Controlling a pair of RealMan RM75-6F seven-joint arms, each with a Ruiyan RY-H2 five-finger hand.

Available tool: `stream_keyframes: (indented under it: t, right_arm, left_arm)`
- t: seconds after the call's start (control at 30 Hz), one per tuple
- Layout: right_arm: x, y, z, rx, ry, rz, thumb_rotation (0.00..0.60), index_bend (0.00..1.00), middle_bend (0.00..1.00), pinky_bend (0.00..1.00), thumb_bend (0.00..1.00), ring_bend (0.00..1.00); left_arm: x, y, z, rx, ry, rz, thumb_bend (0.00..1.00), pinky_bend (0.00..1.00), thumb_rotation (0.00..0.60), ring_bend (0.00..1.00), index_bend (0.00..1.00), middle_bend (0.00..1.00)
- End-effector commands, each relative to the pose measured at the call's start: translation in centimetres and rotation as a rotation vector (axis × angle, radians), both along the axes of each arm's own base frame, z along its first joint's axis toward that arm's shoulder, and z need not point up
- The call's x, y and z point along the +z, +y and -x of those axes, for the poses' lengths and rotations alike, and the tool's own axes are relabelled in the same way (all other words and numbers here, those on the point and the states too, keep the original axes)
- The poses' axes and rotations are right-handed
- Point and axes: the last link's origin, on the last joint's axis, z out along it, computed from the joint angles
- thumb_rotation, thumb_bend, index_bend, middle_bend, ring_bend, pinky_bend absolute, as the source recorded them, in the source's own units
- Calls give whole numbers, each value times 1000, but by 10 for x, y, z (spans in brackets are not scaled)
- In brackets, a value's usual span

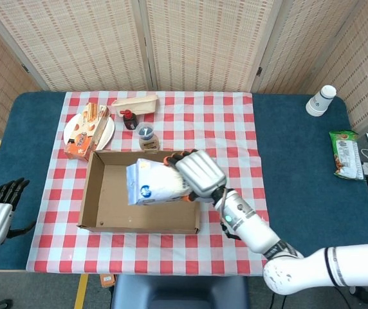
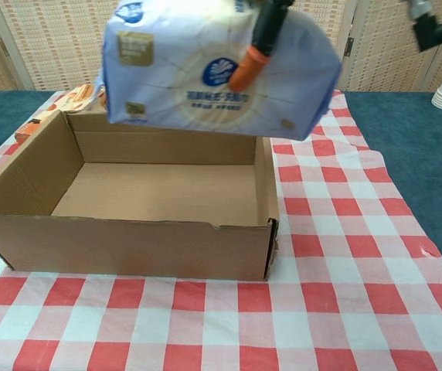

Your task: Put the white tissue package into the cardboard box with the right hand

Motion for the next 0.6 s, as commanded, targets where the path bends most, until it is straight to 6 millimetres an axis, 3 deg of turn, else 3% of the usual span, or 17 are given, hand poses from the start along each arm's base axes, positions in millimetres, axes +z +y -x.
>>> stream_keyframes:
  t: [0.03,0.3,0.43,0.6]
  right_arm:
    - [-22,-3,-23,24,-25,-35,600,562,384,577,35,387]
    - [-72,-10,-28,7,29,-72,600,554,384,577,37,387]
    - [-87,-12,-26,-3,51,-77,600,546,384,576,36,387]
    - [-95,-13,-28,-29,26,-112,600,417,384,502,18,337]
  left_arm:
    - [0,0,0,-2,-1,0,196,68,600,0,0,0]
    - [4,-1,-1,-7,-15,-7,196,68,600,0,0,0]
    - [6,-1,0,-4,-26,-9,196,68,600,0,0,0]
    - [8,0,2,0,-36,-6,196,68,600,0,0,0]
